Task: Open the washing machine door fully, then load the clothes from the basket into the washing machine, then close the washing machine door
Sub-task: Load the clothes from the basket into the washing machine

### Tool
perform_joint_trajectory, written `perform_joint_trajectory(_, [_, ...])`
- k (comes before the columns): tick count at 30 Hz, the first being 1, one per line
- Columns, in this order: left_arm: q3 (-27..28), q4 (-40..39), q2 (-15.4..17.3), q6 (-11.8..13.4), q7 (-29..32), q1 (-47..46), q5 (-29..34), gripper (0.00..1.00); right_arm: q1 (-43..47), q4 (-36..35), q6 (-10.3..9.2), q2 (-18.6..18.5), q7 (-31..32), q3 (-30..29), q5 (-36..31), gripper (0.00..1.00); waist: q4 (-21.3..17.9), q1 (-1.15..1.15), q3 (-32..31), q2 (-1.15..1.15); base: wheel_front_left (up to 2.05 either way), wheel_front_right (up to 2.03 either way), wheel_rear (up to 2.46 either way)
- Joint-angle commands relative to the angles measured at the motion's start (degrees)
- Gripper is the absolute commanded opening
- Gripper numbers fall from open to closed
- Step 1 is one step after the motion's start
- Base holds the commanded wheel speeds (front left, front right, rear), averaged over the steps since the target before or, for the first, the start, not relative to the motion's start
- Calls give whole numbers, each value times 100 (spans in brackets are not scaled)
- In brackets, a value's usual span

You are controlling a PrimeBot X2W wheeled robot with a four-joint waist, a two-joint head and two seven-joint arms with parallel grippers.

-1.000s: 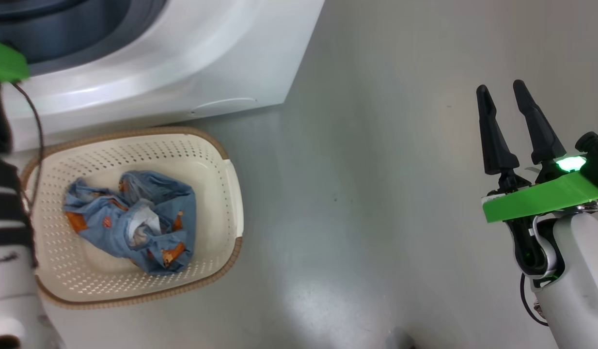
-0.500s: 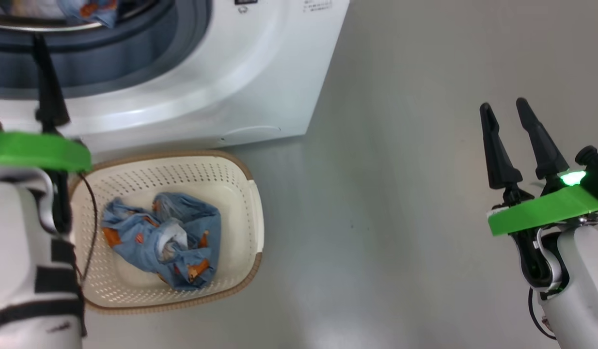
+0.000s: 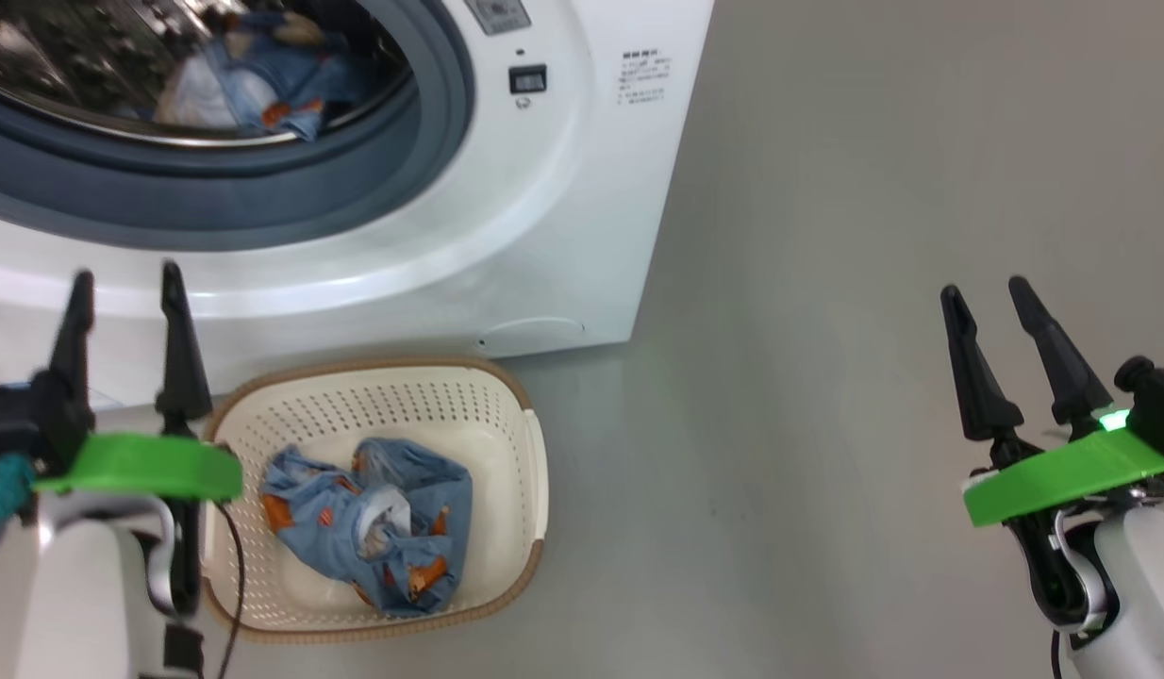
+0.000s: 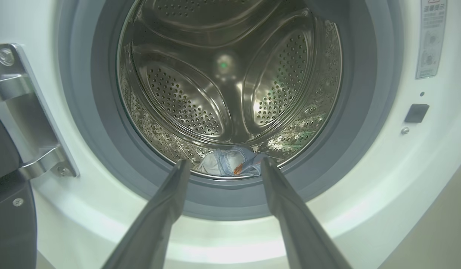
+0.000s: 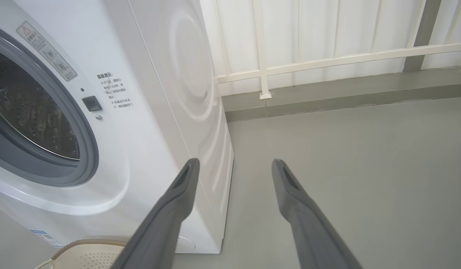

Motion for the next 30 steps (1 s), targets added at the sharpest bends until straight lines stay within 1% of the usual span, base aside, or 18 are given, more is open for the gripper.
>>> perform_joint_trajectory(1, [106, -219, 141, -8, -32, 170, 1, 100, 137, -102, 32, -121, -46, 64, -7, 100, 120, 1, -236, 0, 0, 0, 0])
perform_joint_trajectory(6, [-3, -491, 72, -10, -32, 677, -47, 100, 333, -91, 32, -152, -46, 5, -20, 100, 194, 1, -432, 0, 0, 0, 0])
perform_joint_trajectory(12, [1, -779, 3, -11, -32, 1248, -199, 100, 522, -64, 32, -189, -46, -31, -68, 100, 257, 1, -642, 0, 0, 0, 0])
perform_joint_trajectory(24, [-78, -1389, -163, -12, -32, 2244, -309, 100, 704, -86, 32, -197, -46, -82, -180, 100, 291, 1, -737, 0, 0, 0, 0])
perform_joint_trajectory(30, [-104, -1582, -210, 1, -32, 2559, -345, 100, 761, -78, 32, -218, -46, -71, -220, 100, 302, 1, -766, 0, 0, 0, 0])
